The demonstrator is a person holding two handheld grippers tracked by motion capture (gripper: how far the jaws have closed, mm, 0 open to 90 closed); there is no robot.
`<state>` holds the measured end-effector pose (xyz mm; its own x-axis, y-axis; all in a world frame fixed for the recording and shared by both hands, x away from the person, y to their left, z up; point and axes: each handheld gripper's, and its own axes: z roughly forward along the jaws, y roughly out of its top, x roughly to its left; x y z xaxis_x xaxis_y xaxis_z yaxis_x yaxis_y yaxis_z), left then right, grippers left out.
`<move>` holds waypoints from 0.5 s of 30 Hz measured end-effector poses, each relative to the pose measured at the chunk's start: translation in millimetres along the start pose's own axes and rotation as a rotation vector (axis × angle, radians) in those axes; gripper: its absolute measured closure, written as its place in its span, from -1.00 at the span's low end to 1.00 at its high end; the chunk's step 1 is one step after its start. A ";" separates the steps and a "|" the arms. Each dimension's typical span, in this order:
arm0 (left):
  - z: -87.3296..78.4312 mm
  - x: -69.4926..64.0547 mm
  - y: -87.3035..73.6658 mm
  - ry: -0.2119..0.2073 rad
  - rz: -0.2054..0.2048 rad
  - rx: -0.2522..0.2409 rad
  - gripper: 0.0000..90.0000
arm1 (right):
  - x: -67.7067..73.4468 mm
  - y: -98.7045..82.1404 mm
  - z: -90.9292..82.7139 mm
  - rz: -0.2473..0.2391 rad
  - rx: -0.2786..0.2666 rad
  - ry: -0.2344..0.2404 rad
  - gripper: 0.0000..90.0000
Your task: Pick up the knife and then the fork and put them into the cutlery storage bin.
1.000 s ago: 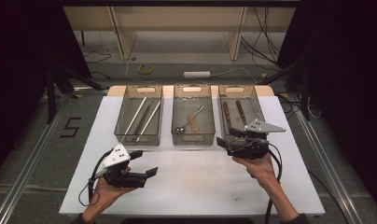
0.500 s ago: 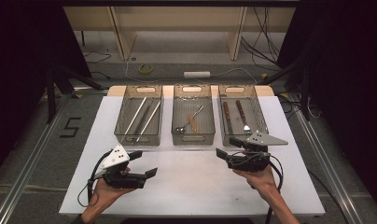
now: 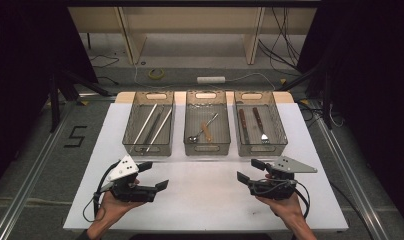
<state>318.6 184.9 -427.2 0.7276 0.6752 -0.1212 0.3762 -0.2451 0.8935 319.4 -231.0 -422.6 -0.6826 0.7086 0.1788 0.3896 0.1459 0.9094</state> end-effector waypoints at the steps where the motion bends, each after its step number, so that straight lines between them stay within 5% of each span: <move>1: -0.1 0.2 0.0 -0.001 -0.002 0.000 -0.66 | 0.6 -1.8 -1.0 -0.002 0.001 -0.004 -0.37; 15: -0.6 0.7 0.0 -0.006 -0.006 -0.003 -0.66 | 4.7 -18.4 -8.3 -0.004 0.007 -0.034 -0.39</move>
<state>318.8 185.8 -427.0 0.7288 0.6725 -0.1289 0.3789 -0.2393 0.8940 303.9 -236.1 -435.4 -0.6628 0.7310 0.1621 0.3911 0.1534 0.9075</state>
